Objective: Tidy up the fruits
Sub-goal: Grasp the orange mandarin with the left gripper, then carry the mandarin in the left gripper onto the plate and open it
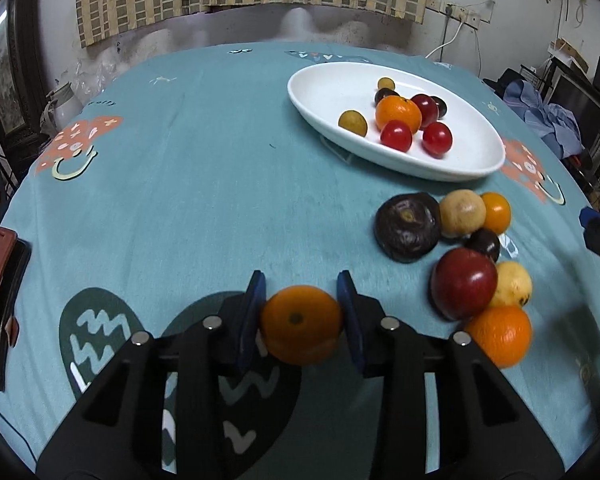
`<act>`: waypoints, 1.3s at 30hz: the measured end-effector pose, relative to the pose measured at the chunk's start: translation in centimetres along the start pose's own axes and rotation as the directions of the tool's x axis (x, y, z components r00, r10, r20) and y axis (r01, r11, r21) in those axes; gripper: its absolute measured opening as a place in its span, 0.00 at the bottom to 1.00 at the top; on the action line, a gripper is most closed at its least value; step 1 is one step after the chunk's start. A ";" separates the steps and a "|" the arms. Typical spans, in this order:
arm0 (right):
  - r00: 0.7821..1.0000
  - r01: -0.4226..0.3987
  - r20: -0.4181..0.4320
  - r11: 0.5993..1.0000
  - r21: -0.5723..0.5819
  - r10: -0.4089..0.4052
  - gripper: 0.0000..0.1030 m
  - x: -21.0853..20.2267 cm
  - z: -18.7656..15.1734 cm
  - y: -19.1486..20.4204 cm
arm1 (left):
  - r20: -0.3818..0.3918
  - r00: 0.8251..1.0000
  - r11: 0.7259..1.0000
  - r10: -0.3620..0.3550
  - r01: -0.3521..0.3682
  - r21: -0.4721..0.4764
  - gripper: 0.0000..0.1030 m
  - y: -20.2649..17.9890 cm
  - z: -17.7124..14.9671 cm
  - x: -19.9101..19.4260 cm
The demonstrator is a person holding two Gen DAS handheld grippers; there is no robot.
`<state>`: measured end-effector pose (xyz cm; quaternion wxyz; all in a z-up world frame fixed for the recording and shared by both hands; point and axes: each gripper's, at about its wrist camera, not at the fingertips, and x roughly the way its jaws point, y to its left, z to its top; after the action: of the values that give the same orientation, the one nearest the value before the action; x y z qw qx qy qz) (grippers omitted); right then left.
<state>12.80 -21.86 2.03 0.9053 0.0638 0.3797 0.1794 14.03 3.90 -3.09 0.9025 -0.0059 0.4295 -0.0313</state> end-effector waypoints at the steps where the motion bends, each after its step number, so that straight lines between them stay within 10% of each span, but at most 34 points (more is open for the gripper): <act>1: 1.000 -0.001 0.002 1.000 -0.003 0.001 0.92 0.0 0.0 0.0 | 0.000 1.000 1.000 -0.001 0.001 -0.002 0.37 0.1 0.0 0.0; 9: 0.998 -0.043 -0.042 0.998 -0.045 0.041 0.92 0.6 -0.5 1.0 | -0.026 1.000 0.999 0.014 -0.013 0.035 0.37 -0.6 -1.1 -0.1; 22: 0.972 -0.155 -0.177 0.988 0.012 0.155 0.46 3.8 -2.1 1.4 | -0.026 0.999 0.998 0.021 -0.019 0.064 0.37 -1.0 -2.6 -1.1; 33: 0.929 -0.273 -0.204 0.943 0.191 0.310 0.34 5.5 -2.3 0.3 | -0.017 1.000 0.998 0.021 -0.020 0.059 0.36 -1.2 -2.7 -1.3; 39: 0.947 -0.243 -0.172 0.956 0.163 0.270 0.33 4.4 -1.8 0.2 | 0.043 0.999 0.999 0.005 -0.008 0.053 0.36 -1.2 -2.3 -2.7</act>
<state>14.32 -20.08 -2.08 0.8265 0.1584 0.4654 0.2744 10.51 2.90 -2.41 0.9114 0.0187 0.4091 -0.0395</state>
